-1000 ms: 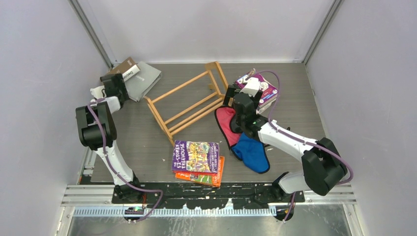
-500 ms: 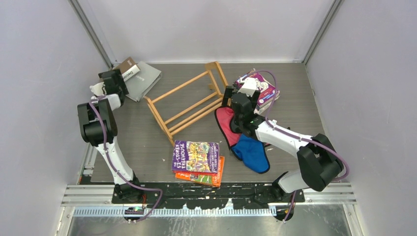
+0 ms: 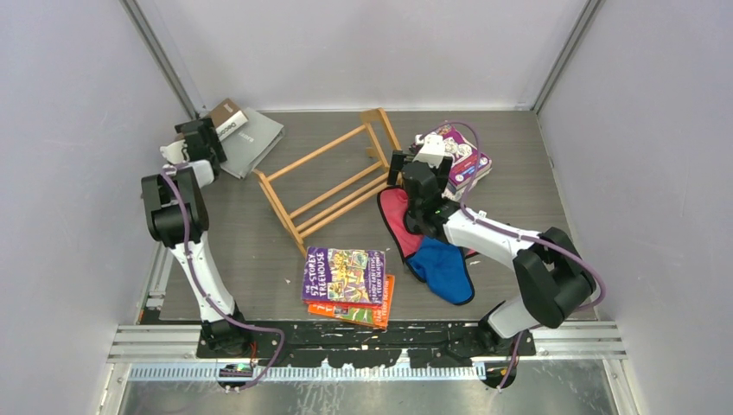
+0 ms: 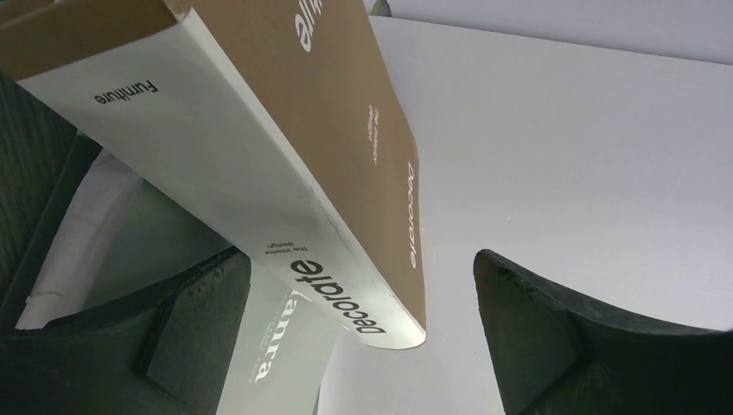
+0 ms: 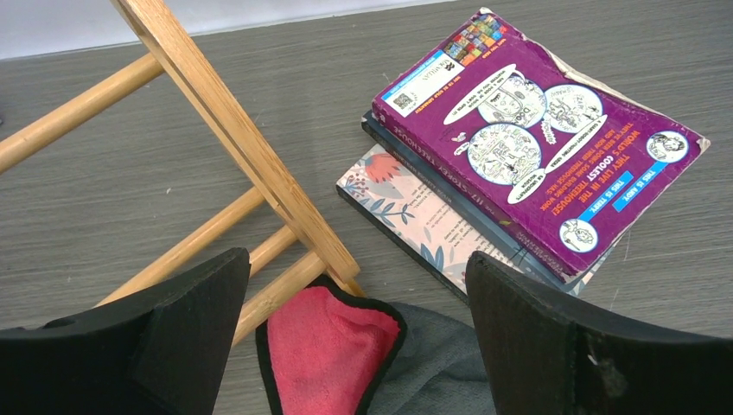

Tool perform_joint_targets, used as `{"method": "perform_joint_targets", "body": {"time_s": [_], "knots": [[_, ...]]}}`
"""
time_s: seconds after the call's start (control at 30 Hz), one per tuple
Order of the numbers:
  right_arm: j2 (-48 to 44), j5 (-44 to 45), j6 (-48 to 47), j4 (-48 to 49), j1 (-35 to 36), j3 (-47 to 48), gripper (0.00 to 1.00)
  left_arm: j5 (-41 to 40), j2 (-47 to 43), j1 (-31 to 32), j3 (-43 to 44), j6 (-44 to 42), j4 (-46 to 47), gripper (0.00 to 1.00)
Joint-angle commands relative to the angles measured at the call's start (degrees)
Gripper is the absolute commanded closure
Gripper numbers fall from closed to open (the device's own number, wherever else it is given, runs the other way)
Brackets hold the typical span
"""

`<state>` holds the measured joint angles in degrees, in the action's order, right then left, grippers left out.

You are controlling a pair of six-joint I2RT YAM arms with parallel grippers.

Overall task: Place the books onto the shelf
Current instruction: Pick up the book from the center of the board.

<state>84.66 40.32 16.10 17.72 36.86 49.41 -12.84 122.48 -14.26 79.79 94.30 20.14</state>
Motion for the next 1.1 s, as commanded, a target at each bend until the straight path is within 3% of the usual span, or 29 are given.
{"method": "perform_joint_targets", "body": {"time_s": [0.0, 0.73, 1.0, 1.07], "knots": [[0.7, 0.6, -1.2, 3.7, 0.1, 2.7, 0.00, -0.4, 1.0, -0.4, 3.3, 0.4, 2.6, 0.00], [3.9, -0.9, -1.9, 5.3, -1.0, 3.5, 0.00, -0.4, 7.6, -0.3, 9.5, -1.1, 7.0, 0.01], [3.4, -1.1, -1.4, 5.6, -1.2, 2.9, 0.00, 2.0, 8.4, -0.3, 8.5, -2.2, 13.6, 0.38], [3.0, -1.0, -1.3, 5.6, -1.2, 2.6, 0.00, 2.0, 7.7, -0.3, 7.5, -2.6, 14.4, 0.43]]}}
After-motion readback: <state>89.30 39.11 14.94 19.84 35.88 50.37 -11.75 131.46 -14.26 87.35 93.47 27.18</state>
